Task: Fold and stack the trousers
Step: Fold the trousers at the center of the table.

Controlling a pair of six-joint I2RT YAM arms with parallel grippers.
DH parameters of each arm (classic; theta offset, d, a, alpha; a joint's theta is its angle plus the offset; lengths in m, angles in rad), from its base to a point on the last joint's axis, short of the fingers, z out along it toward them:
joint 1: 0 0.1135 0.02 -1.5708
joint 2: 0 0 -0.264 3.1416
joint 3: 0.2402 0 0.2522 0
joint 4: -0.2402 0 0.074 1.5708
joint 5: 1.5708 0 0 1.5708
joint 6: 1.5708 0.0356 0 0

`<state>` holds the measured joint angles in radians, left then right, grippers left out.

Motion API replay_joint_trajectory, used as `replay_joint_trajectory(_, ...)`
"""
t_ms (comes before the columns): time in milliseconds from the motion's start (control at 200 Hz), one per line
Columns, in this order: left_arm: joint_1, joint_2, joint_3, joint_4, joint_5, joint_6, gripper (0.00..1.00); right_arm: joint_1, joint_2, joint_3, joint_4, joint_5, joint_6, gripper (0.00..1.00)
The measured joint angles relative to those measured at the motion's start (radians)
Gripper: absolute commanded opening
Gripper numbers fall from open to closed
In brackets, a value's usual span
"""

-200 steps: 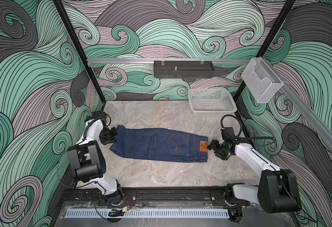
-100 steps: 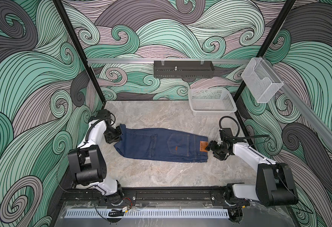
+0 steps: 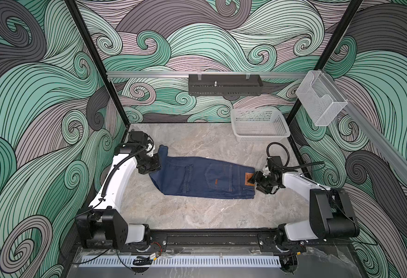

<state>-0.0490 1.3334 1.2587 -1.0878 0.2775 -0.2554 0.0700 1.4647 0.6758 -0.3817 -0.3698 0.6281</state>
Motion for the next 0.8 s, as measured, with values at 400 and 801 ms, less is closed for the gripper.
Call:
replay_joint_trajectory(400, -0.369, -0.003, 0.104, 0.042, -0.036, -0.204, 0.0, 0.06, 0.068, 0.002, 0.074, -0.058, -0.01, 0.18)
replay_joint_trajectory(801, -0.696, 0.233, 0.182, 0.218, -0.154, -0.449, 0.0, 0.118, 0.083, 0.002, 0.124, -0.076, 0.015, 0.21)
